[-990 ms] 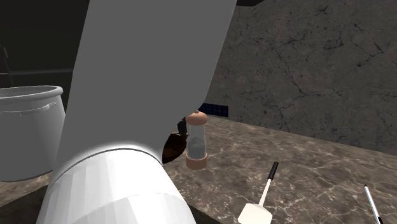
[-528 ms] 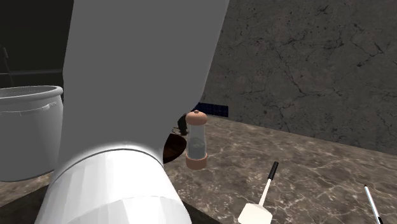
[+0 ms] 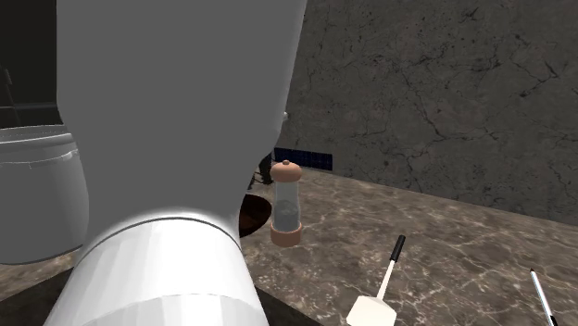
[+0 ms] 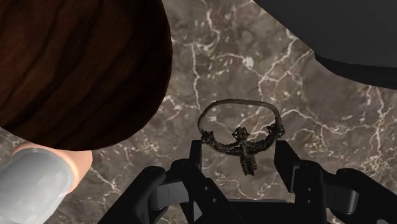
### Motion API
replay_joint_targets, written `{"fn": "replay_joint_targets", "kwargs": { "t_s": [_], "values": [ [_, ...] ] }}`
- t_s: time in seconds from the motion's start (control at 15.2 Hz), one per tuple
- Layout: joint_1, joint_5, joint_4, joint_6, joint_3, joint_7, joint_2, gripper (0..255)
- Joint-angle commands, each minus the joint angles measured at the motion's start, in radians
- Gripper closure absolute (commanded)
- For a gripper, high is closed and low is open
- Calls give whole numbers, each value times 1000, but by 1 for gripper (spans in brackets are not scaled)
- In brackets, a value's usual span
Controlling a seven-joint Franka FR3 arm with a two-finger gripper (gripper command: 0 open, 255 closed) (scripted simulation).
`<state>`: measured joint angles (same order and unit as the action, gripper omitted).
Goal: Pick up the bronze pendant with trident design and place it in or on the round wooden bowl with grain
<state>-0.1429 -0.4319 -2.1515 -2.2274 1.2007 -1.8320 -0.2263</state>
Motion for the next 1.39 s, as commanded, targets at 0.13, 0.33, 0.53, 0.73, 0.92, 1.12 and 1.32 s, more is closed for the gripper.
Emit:
{"fn": "replay_joint_targets", "kwargs": {
  "t_s": [0.13, 0.33, 0.53, 0.73, 0.92, 1.12, 1.32],
  "values": [
    [-47, 69, 19, 33, 48, 49, 52, 255],
    [-85, 126, 35, 58, 82, 92, 97, 255],
    [-122, 190, 54, 84, 111, 139, 148, 255],
    [-171, 552, -27, 68, 110, 382, 458, 255],
    [63, 675, -135, 85, -105, 448, 598, 255],
    [200, 775, -232, 120, -213, 496, 734, 255],
    [326, 849, -328, 171, -297, 519, 870, 255]
  ]
}}
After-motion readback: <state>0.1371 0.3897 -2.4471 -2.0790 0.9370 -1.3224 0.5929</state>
